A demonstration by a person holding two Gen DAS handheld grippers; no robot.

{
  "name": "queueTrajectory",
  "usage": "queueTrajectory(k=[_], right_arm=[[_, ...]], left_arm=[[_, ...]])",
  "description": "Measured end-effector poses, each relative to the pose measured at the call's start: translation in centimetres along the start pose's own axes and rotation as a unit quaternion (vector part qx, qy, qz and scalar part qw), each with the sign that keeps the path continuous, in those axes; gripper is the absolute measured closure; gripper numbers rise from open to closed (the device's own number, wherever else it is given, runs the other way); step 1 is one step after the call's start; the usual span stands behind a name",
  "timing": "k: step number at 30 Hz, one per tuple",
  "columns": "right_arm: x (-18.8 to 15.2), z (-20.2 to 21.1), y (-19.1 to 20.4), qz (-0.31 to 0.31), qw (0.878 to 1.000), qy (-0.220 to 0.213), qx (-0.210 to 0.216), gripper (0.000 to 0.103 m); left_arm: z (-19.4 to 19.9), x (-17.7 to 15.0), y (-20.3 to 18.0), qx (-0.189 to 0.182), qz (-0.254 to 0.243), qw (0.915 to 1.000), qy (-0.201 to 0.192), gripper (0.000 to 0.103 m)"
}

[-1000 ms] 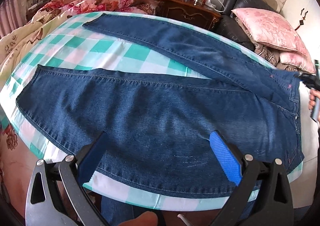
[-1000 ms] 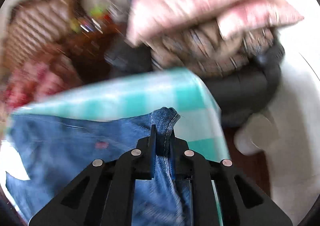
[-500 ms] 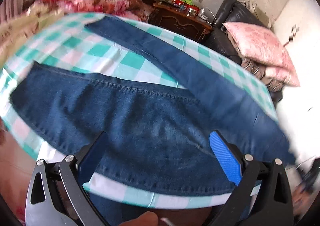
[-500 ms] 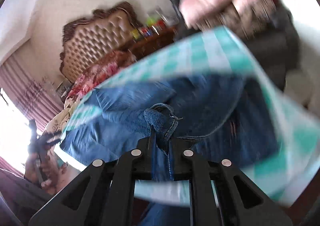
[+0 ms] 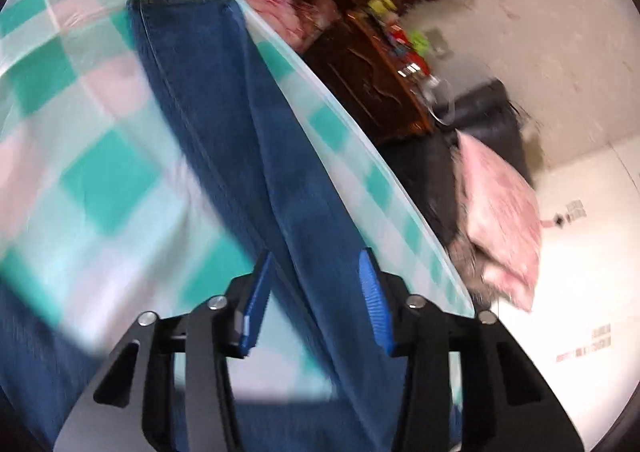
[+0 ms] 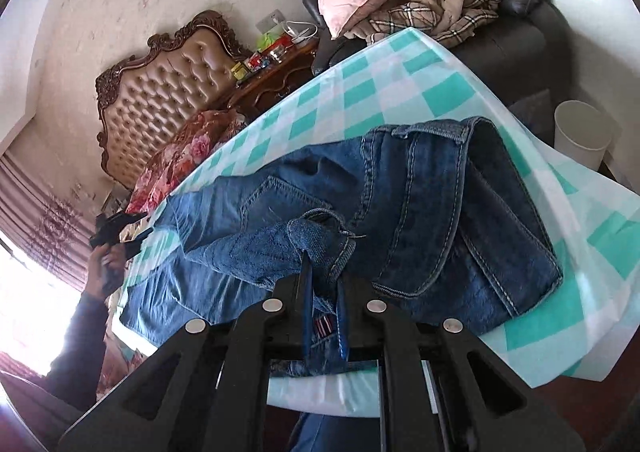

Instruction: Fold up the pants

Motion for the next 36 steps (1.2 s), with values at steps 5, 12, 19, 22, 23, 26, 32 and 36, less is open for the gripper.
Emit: queueTrajectory(k=[5, 12, 19, 22, 23, 26, 32, 36], right_arm=[[0.6, -0.5, -0.6, -0.001, 1.000, 0.007, -0.004, 0.091], [1.0, -1.2, -1.5, -0.002, 1.000, 0.020, -0.013, 0.091], [5.0, -0.8, -1.6, 0.037, 0.999, 0.008, -0.030, 0.092], [7.5, 1.3, -1.9, 0.053, 0.998, -0.024, -0.039, 0.092], [8.3, 2.3, -2.2, 0.057, 0.997, -0.037, -0.042, 0.092], [8.4, 3.6, -4.1, 0.048, 0.996, -0.041, -0.058, 0.091], [1.1, 0.8, -9.6, -0.075, 0.991, 0.054, -0.093, 0.075], [-2.0, 1.9, -9.5, -0.144, 0.986, 0.037, -0.080, 0.058]], left_arm=[[-4.4, 5.0, 0.8, 0.033, 0.033, 0.9989, -0.004, 0.066], [-8.0, 9.2, 0.2, 0.047, 0.035, 0.9983, 0.000, 0.077], [-1.9, 9.5, -2.9, 0.002, 0.004, 0.9998, -0.018, 0.102], [6.4, 6.7, -3.0, -0.036, -0.010, 0.9977, -0.056, 0.102], [9.4, 5.1, -2.2, -0.047, -0.013, 0.9964, -0.069, 0.102], [16.3, -1.2, 3.1, -0.045, -0.016, 0.9945, -0.093, 0.102], [18.2, -11.1, 17.3, -0.013, 0.051, 0.9972, -0.053, 0.102], [18.6, -12.7, 20.5, -0.024, 0.066, 0.9959, -0.058, 0.102]])
Point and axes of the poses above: each gripper's, at about its wrist camera, not at the fingertips, and z roughly against the way its jaws point, y to its left, x to its top, the point moved 5 cm from there along -z, roughly the way its jaws point, and after that the axes turned 15 degrees about z, right-handed, at the moved point
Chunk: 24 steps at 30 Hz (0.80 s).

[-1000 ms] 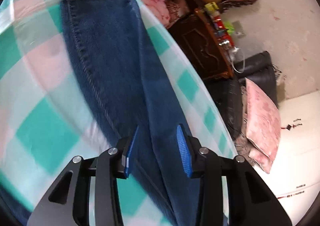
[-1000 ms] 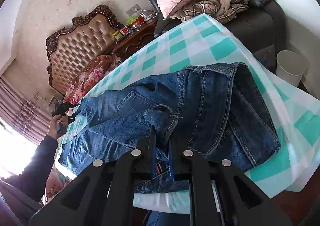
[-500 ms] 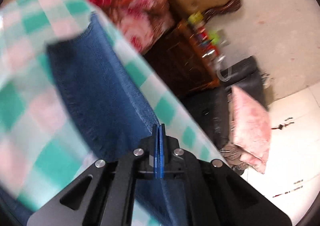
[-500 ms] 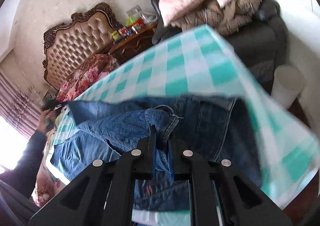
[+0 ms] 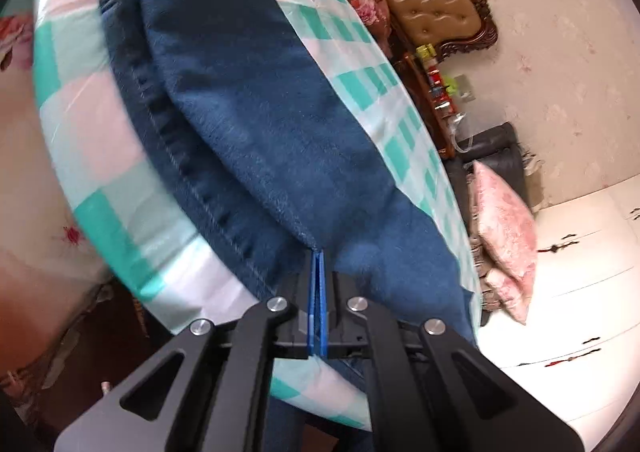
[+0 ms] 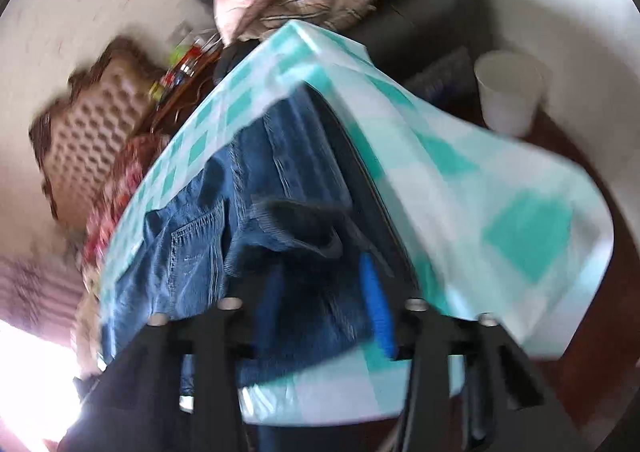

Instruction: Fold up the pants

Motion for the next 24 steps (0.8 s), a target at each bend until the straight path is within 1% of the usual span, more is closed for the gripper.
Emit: queueTrajectory(k=[2, 6, 9, 12, 14, 18, 19, 20, 21, 22, 23, 24], right_arm=[[-0.9, 0.6, -0.1, -0.028, 0.999, -0.011, 0.014, 0.056], [-2.1, 0.6, 0.6, -0.064, 0.997, -0.016, 0.050, 0.055], [-2.2, 0.9, 0.5, -0.096, 0.992, -0.036, 0.068, 0.054], [-1.6, 1.6, 0.9, -0.091, 0.992, -0.050, 0.076, 0.053], [-1.2, 0.9, 1.2, -0.083, 0.993, -0.043, 0.073, 0.047], [-1.0, -0.8, 1.6, -0.065, 0.997, -0.024, 0.039, 0.047], [-1.1, -1.0, 1.8, -0.055, 0.998, -0.022, 0.028, 0.047], [-1.1, -1.2, 2.1, -0.047, 0.999, -0.020, 0.019, 0.051], [-1.1, -1.4, 2.2, -0.039, 0.999, -0.016, 0.012, 0.061], [-1.2, -1.7, 2.4, -0.029, 1.000, -0.009, -0.003, 0.066], [-1.2, -1.8, 2.3, -0.023, 1.000, -0.006, -0.011, 0.074], [-1.2, -1.8, 2.3, -0.018, 1.000, -0.004, -0.020, 0.078]], left_arm=[[-0.1, 0.1, -0.1, -0.004, -0.003, 1.0000, 0.002, 0.102], [-0.6, 0.7, -0.2, -0.011, -0.003, 0.9999, 0.007, 0.102], [-0.4, 0.3, 0.2, -0.016, 0.001, 0.9999, 0.006, 0.102], [-0.3, 0.3, 0.8, -0.023, 0.012, 0.9996, 0.007, 0.102], [-0.3, 0.2, 0.9, -0.029, 0.015, 0.9994, 0.008, 0.102], [-0.6, 0.2, 0.9, -0.034, 0.020, 0.9992, 0.008, 0.102], [-0.7, 0.2, 1.0, -0.037, 0.025, 0.9989, 0.010, 0.100], [-0.7, 0.2, 1.2, -0.040, 0.028, 0.9987, 0.011, 0.096], [-0.6, 0.3, 1.3, -0.042, 0.030, 0.9986, 0.011, 0.094], [-0.7, 0.3, 1.4, -0.043, 0.031, 0.9985, 0.011, 0.090], [-0.8, 0.4, 1.5, -0.045, 0.036, 0.9983, 0.011, 0.081], [-0.9, 0.5, 1.6, -0.046, 0.043, 0.9979, 0.012, 0.077]])
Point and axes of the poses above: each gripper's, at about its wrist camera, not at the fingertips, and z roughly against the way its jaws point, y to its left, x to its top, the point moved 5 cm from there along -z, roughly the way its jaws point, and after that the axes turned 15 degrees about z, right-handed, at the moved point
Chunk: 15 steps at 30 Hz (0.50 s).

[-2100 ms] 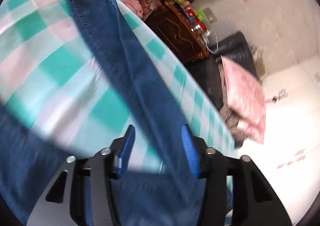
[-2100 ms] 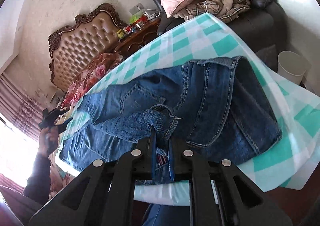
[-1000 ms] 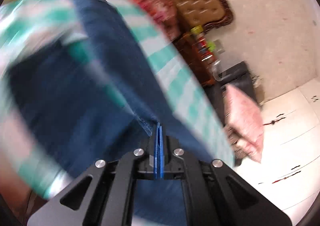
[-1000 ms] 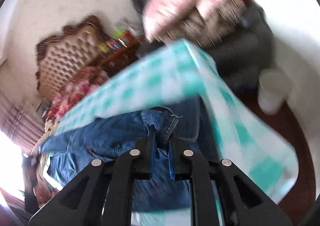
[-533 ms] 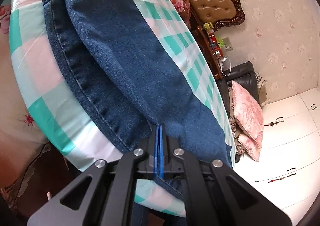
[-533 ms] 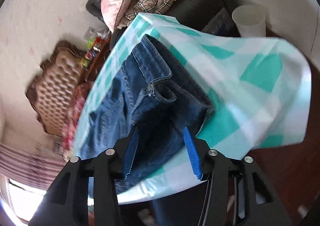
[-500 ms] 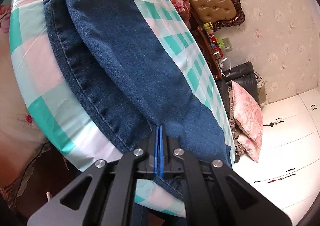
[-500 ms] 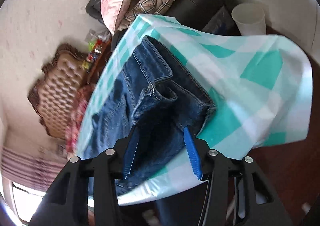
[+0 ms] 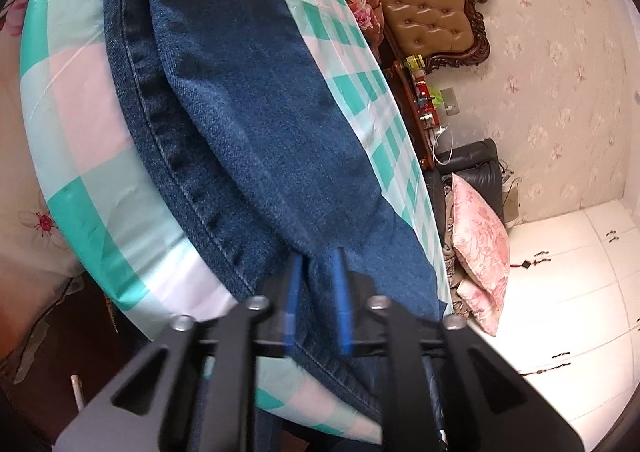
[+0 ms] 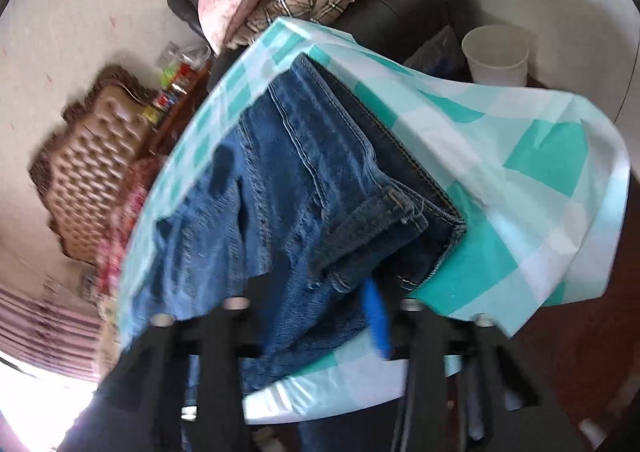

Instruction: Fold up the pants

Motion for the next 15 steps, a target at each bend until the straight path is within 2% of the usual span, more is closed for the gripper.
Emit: queueTrajectory(k=[2, 4, 5, 6, 9, 11, 13, 15], right_arm=[[0.0, 0.1, -0.1, 0.003, 1.000, 0.001, -0.006, 0.086], [0.2, 0.1, 0.1, 0.008, 1.000, 0.003, -0.008, 0.089], [0.4, 0.3, 0.3, 0.013, 1.000, 0.002, -0.013, 0.090], [0.6, 0.8, 0.5, 0.015, 1.000, -0.001, -0.013, 0.092], [1.7, 4.2, 2.3, 0.025, 0.999, -0.032, 0.007, 0.094], [2.1, 5.9, 2.6, 0.039, 0.998, -0.047, -0.003, 0.094], [1.9, 5.2, 1.5, 0.032, 0.999, -0.029, -0.013, 0.094], [1.3, 3.5, 0.6, 0.029, 0.999, -0.002, -0.026, 0.094]], left_arm=[[-0.3, 0.1, 0.0, -0.003, 0.007, 1.0000, 0.003, 0.075], [-0.8, 0.2, -0.3, 0.003, -0.002, 1.0000, 0.003, 0.076], [-0.9, 0.3, -0.4, 0.008, -0.008, 0.9999, 0.002, 0.095], [-0.9, 0.6, -0.5, 0.018, -0.011, 0.9998, -0.004, 0.101], [0.7, 0.5, -1.7, 0.018, -0.017, 0.9993, -0.028, 0.102], [1.6, 0.2, -1.8, 0.030, -0.024, 0.9987, -0.033, 0.102], [1.2, 0.2, -0.1, 0.048, -0.007, 0.9986, -0.021, 0.102], [0.9, 0.3, 1.1, 0.047, 0.012, 0.9987, -0.015, 0.102]])
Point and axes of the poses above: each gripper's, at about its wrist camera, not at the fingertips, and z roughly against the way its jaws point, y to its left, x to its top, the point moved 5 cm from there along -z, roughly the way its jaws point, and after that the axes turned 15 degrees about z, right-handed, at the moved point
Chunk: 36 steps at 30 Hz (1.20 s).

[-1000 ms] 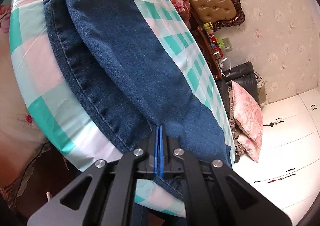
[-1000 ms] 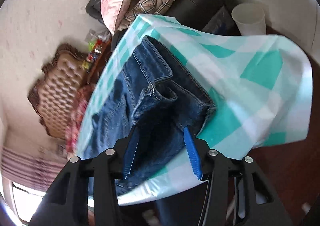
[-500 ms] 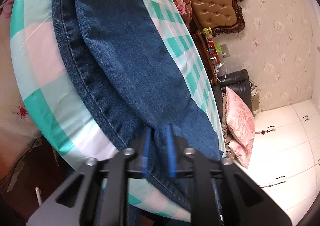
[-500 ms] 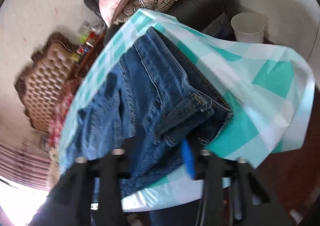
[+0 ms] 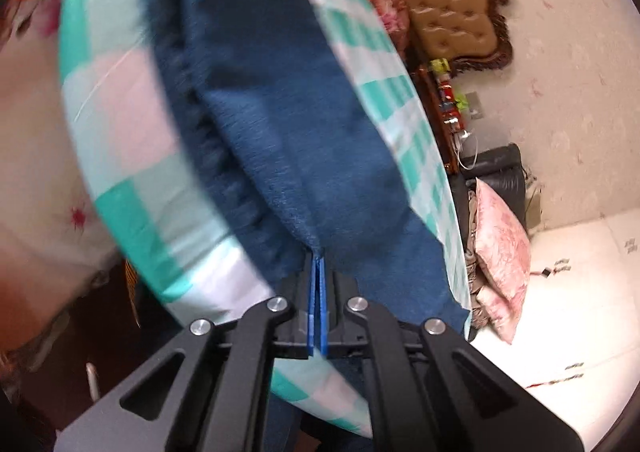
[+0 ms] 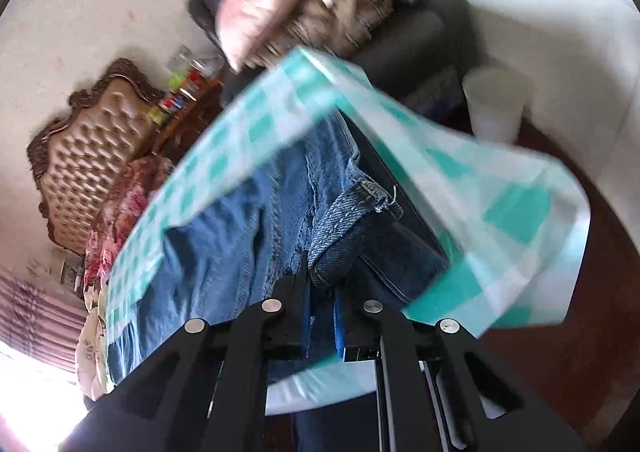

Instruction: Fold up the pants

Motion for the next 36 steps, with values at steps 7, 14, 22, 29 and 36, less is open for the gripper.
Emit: queueTrajectory(k=[7, 14, 22, 29, 36], right_arm=[[-0.3, -0.3, -0.1, 0.016, 1.000, 0.003, -0.023, 0.094], [-1.9, -3.3, -0.7, 0.043, 0.995, 0.027, -0.082, 0.094], [-2.2, -3.6, -0.5, 0.049, 0.994, 0.029, -0.093, 0.094], [-2.0, -3.7, -0.4, 0.049, 0.993, 0.034, -0.100, 0.094], [-1.8, -3.8, -0.4, 0.047, 0.993, 0.036, -0.100, 0.094]], left_arm=[[0.3, -0.5, -1.0, 0.009, -0.022, 0.9996, -0.013, 0.102], [0.3, 0.5, 0.8, -0.007, 0.006, 0.9999, -0.013, 0.099], [1.0, 8.8, 1.6, -0.044, 0.045, 0.9970, -0.045, 0.092], [4.5, 8.4, -0.6, 0.001, -0.006, 0.9949, -0.101, 0.102], [4.9, 8.4, 1.8, -0.009, 0.024, 0.9950, -0.097, 0.102]])
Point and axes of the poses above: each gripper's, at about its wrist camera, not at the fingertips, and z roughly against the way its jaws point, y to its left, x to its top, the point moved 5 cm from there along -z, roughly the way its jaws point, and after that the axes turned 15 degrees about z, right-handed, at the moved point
